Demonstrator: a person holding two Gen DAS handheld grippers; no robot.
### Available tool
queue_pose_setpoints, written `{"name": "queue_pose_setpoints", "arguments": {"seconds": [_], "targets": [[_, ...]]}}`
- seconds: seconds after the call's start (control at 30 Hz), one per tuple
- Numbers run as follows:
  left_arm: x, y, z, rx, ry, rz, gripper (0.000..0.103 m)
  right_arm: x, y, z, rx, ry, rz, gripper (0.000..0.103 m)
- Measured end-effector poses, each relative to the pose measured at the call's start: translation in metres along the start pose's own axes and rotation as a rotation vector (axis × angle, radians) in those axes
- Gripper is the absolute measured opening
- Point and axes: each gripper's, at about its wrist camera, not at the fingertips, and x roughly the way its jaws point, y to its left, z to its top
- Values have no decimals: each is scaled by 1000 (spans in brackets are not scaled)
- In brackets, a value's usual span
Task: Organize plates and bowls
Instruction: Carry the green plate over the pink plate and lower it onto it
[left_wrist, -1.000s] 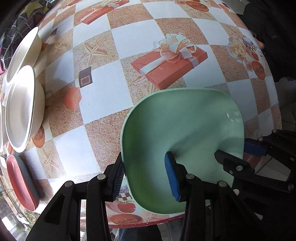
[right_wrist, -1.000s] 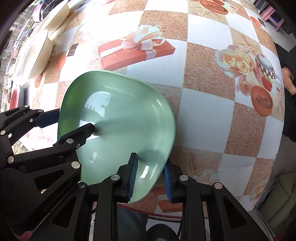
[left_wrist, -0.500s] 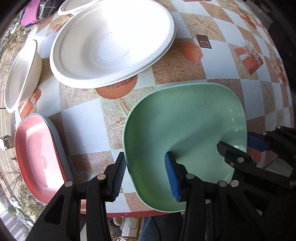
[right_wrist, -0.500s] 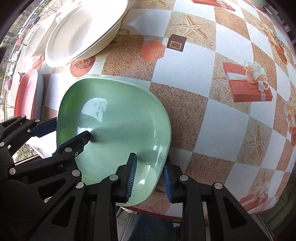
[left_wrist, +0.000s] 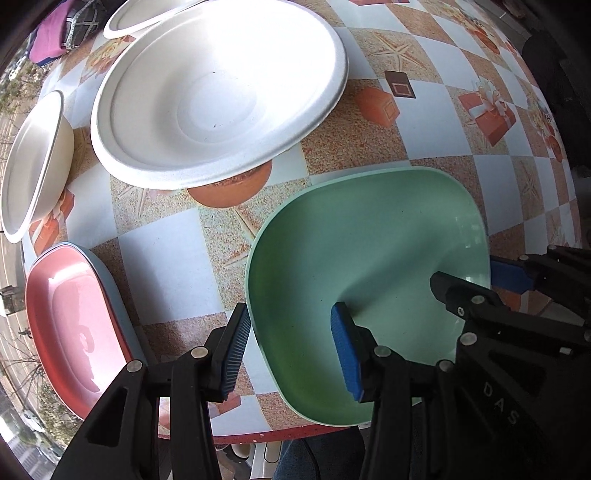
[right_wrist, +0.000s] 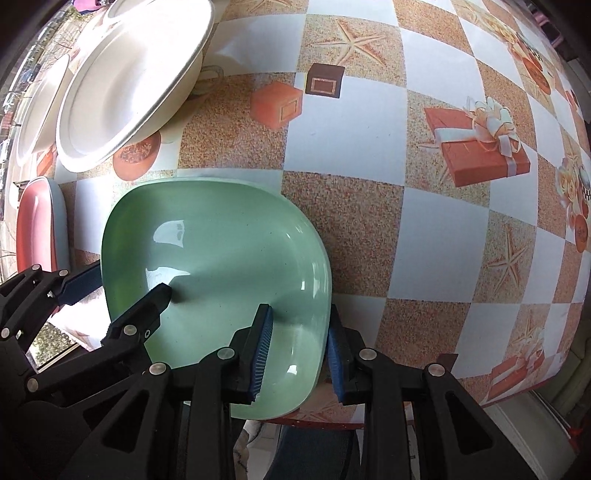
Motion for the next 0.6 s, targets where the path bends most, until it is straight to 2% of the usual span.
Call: {"name": "queue_pose_setpoints", "arguments": {"seconds": [0.13,0.6], "targets": [[1,14,-9,-10,-1,-16,49,3,-3,7,5,11,10,31],[-1,7,-15,-17,-2,-27,49,11,-15,16,3,23,35,33]]}}
